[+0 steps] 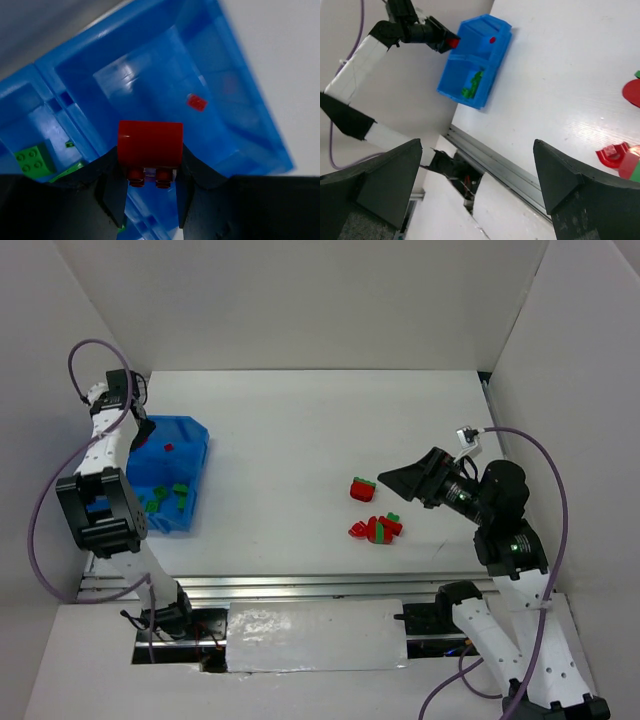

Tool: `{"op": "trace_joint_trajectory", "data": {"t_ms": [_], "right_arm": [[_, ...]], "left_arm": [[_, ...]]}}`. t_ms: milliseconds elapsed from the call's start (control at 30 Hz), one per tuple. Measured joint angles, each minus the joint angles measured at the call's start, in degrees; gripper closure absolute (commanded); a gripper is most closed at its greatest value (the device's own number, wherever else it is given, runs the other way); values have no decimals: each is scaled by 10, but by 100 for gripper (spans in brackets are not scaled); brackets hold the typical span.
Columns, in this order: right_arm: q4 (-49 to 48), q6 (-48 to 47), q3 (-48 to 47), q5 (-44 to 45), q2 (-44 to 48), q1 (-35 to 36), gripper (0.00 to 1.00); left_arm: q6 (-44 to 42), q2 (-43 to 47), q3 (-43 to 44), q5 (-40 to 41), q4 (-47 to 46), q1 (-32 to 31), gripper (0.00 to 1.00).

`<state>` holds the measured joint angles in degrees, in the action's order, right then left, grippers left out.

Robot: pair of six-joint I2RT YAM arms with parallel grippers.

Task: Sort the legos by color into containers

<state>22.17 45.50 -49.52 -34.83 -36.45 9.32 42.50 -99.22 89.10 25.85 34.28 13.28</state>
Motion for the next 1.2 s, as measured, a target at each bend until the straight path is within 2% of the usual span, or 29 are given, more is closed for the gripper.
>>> {"op": "trace_joint_trajectory", "data": {"t_ms": [133, 233, 400, 800, 1200], "right_arm": [[51, -39, -6, 18, 20, 0, 0], [72, -59, -17, 21, 25, 0, 0], [91, -79, -19, 21, 25, 0, 0], [96, -96, -18, 16, 30, 0, 0], [96, -102, -17, 9, 30, 0, 0]], "left_arm": [[29, -54, -6, -38, 51, 27, 100], [37, -48, -18, -57, 52, 22, 93], [44, -43, -20, -81, 44, 17, 89], [40, -41, -23, -116, 25, 17, 77], [35, -18, -25, -139, 3, 17, 60]]}}
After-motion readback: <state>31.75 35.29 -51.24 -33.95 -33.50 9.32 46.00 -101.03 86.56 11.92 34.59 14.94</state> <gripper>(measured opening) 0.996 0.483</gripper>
